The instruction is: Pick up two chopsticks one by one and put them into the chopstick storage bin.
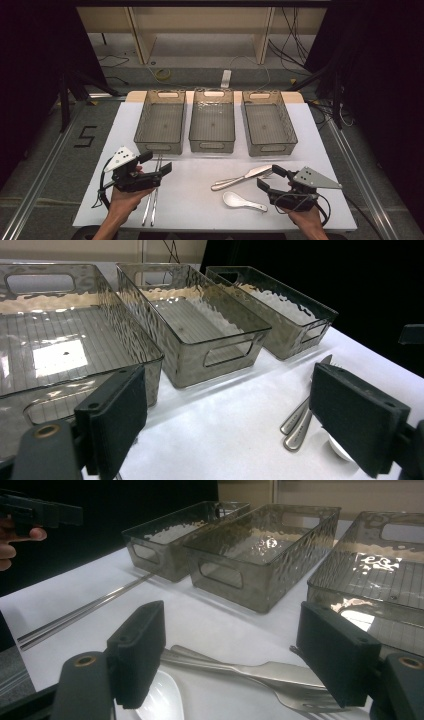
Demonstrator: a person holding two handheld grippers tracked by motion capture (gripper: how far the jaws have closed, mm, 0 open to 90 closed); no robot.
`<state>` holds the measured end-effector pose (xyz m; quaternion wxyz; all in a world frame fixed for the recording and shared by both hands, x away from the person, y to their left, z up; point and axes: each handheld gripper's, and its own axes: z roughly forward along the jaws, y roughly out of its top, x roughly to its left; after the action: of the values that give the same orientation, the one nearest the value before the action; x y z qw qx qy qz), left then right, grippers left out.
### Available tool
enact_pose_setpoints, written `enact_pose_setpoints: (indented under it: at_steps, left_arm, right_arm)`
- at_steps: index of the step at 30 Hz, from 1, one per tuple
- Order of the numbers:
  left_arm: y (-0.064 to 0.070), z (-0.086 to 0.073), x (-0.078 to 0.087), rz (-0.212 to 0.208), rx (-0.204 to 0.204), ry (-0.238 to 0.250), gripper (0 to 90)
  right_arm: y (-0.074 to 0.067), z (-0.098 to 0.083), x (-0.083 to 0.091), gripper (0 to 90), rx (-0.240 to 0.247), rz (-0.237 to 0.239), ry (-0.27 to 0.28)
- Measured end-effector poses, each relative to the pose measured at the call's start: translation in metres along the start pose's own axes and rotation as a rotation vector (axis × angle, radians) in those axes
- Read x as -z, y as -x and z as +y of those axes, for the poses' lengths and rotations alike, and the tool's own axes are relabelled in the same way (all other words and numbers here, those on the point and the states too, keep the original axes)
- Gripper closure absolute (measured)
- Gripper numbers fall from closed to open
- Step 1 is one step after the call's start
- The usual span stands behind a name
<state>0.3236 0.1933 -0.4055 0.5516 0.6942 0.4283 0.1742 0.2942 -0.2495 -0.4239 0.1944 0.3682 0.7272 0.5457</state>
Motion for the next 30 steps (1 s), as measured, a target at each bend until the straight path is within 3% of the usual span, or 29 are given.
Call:
enact_pose_setpoints:
  at_steps: [7, 11, 16, 21, 25, 30]
  left_arm:
    - [0.000, 0.000, 0.000, 0.006, -0.001, 0.000, 15.0]
    - [0.000, 0.001, -0.002, 0.044, 0.001, -0.031, 15.1]
    - [-0.006, 0.006, -0.009, 0.127, 0.017, -0.154, 15.5]
    - [-0.006, 0.012, -0.015, 0.209, -0.030, -0.267, 16.4]
    - [-0.012, 0.010, -0.023, 0.238, -0.038, -0.383, 17.3]
    - [-0.025, 0.010, -0.019, 0.259, 0.010, -0.494, 21.3]
  right_arm:
    - [0.000, 0.000, 0.000, 28.6, 0.000, -0.002, 0.001]
    - [0.000, 0.000, 0.000, 28.6, -0.002, -0.005, -0.001]
    - [0.001, 0.000, -0.001, 28.6, -0.007, -0.012, -0.009]
    - [0.000, 0.000, -0.001, 28.6, -0.002, -0.016, -0.019]
    - [0.000, 0.000, -0.002, 28.6, 0.000, -0.019, -0.031]
    - [0.000, -0.001, -0.004, 28.6, 0.000, -0.017, -0.048]
